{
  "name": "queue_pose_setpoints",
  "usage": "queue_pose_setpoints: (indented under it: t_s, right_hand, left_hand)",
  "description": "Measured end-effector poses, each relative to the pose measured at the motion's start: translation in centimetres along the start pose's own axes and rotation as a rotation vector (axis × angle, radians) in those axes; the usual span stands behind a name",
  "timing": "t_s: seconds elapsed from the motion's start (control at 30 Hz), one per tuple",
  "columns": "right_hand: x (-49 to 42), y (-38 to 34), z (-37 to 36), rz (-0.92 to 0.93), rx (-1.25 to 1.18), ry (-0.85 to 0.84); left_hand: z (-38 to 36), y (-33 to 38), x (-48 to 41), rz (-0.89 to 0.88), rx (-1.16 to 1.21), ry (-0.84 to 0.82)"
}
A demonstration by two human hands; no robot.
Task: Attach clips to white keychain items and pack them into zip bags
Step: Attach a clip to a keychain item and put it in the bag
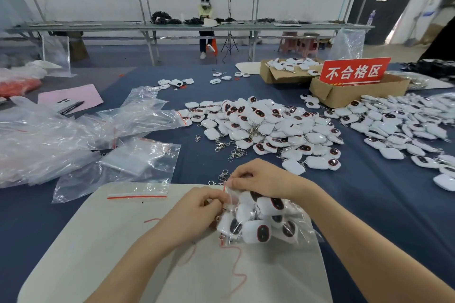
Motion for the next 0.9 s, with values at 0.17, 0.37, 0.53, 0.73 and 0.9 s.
queue_pose_setpoints:
  t_s: [0.17,0.37,0.53,0.73,0.9]
  right_hand:
    - [-0.3,0.9,1.5,-0.041,-0.072,0.184]
    - [-1.3,3.3,2.6,-0.2,0.365,0.427]
    - [-2.3,4.6,2.9,-0.305,0.717,0.445]
    - [-1.9,5.9,4.3,-0.311,0.624,0.514]
    - [-1.8,6.1,4.3,-0.252,0.506,0.68]
  left_hand:
    - [2.6,-0.9,-1.7,-0.049,0.003,0.314]
    - [2.5,-1.1,-4.3,-0.09,-0.077,0.39]
    - [1.4,-0.5,-7.0,-0.124,-0.181,0.389]
    - [0.7,-0.5,-9.6,-0.118,-0.209,0.411]
    - [0.8,-0.6,-10.6,-0.124,-0.169,0.416]
Point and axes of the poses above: each hand's wrist, its own x-axis away from the middle knuckle, its own z-axis out of the back of the hand, y = z × x, the point moved 1 cm from there along -x, towards the middle knuckle, and after that the axes turned 3 degrees about y, right-handed, at the moved point
